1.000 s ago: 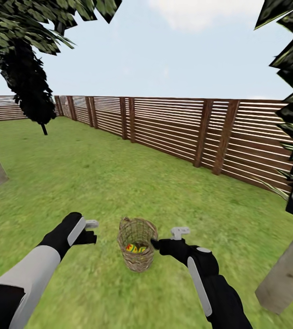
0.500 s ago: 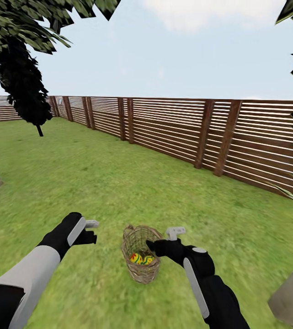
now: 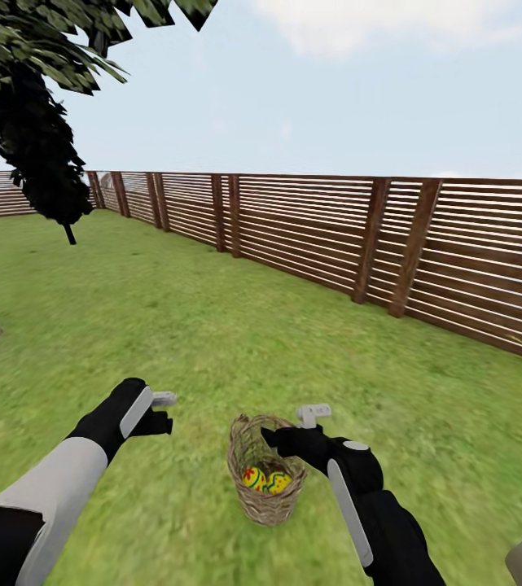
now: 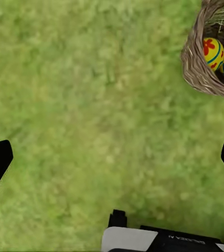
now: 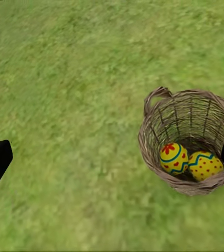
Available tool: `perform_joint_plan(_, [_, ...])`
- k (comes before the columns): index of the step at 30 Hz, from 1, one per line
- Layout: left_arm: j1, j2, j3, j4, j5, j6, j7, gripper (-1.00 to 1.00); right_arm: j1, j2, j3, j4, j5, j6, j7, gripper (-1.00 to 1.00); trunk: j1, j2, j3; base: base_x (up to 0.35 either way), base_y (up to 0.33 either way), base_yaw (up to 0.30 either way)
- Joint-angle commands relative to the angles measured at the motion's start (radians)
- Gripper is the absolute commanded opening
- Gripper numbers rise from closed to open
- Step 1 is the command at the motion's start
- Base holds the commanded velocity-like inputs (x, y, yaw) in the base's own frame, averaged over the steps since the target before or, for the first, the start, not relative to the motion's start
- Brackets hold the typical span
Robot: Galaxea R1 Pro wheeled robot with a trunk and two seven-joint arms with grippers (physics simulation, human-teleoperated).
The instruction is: Take the three Easter eggs out of the wicker basket on the lawn in the garden, then place them on the lawn next to a single tree (choose any tree) so that all three eggs are next to the same tree and none are left in the basket.
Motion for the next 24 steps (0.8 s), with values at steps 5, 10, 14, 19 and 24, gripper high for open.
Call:
perform_joint_plan(5, [-0.001,0.001,-0.008,-0.001,0.011,0.003,0.007,1.0,-0.001,0.0,-0.001,-0.001,-0.009,0.006,-0.003,1.0,0.001,-0.001,0.002,0.208,0.162,-0.151])
perform_joint_plan(10, [-0.001,0.002,-0.008,-0.001,0.011,0.003,0.006,1.0,-0.001,0.0,-0.002,0.0,-0.009,0.006,-0.003,1.0,0.001,-0.001,0.008,0.178,0.158,-0.206])
perform_joint_plan(14, [-0.001,0.002,-0.008,-0.001,0.011,0.003,0.006,1.0,-0.001,0.0,-0.002,0.0,-0.009,0.005,-0.003,1.0,0.001,-0.001,0.012,0.144,0.137,-0.218])
perform_joint_plan(19, [-0.001,0.002,-0.008,-0.002,0.011,0.003,0.006,1.0,-0.001,0.0,-0.002,0.0,-0.009,0.005,-0.003,1.0,0.001,-0.001,0.017,0.093,0.091,-0.221])
perform_joint_plan(24, [-0.001,0.001,-0.007,-0.003,0.011,0.003,0.007,1.0,-0.001,0.0,-0.003,0.0,-0.008,0.004,-0.003,1.0,-0.003,0.006,0.026,0.021,0.021,-0.221])
